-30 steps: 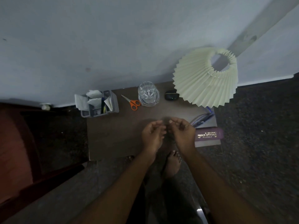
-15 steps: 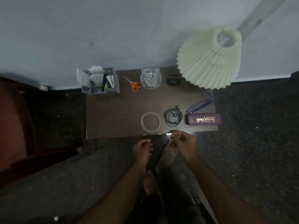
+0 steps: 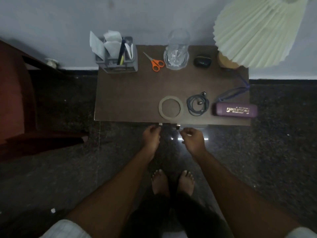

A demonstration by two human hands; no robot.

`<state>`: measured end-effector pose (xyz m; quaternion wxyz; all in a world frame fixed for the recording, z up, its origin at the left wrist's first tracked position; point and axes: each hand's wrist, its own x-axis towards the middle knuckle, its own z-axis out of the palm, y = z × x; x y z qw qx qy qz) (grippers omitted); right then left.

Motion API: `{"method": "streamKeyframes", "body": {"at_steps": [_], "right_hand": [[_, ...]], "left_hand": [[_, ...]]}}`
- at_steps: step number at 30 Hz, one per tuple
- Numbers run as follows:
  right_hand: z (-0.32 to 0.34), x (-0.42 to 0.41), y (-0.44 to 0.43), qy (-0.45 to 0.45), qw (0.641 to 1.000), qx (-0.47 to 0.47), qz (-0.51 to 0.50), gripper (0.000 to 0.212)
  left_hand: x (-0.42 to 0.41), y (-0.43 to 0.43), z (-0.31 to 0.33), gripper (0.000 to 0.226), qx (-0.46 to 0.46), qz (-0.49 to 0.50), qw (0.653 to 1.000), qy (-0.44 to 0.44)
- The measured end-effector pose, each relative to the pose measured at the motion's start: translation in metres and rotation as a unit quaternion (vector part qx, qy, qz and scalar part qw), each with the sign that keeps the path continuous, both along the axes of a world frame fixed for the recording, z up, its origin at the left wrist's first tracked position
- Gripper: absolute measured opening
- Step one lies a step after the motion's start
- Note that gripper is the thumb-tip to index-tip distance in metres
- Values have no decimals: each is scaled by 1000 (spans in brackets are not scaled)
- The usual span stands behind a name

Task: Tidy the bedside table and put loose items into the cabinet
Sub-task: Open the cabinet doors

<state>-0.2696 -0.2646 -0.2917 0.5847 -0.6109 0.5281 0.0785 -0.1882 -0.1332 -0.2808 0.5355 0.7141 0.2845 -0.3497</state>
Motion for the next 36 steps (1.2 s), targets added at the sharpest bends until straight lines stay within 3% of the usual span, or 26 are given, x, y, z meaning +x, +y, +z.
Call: {"method": "streamKeyframes", "body": {"at_steps": [5,11,20,28,36], "right_hand": [[-35,8,3,-44,999,-1,-10,24],[-51,8,0,-125,992,4,-10,24],[-72,-2,-2,-228,973,-8,-11,25],[-97,0,-8,-269,961,-62,27,17],[-81,-4,-9,-233,967,-69,73,21]], "left_hand": [[-4,-6,-31,22,3,21,999,-47],[-5,-4,-59,7,-22,33,994,-98],[-4,3,-87,13,-72,48,974,-207],[-8,-4,-92,22,-108,70,967,-222],[-9,8,-73,15,-87,-21,981,-173]]}}
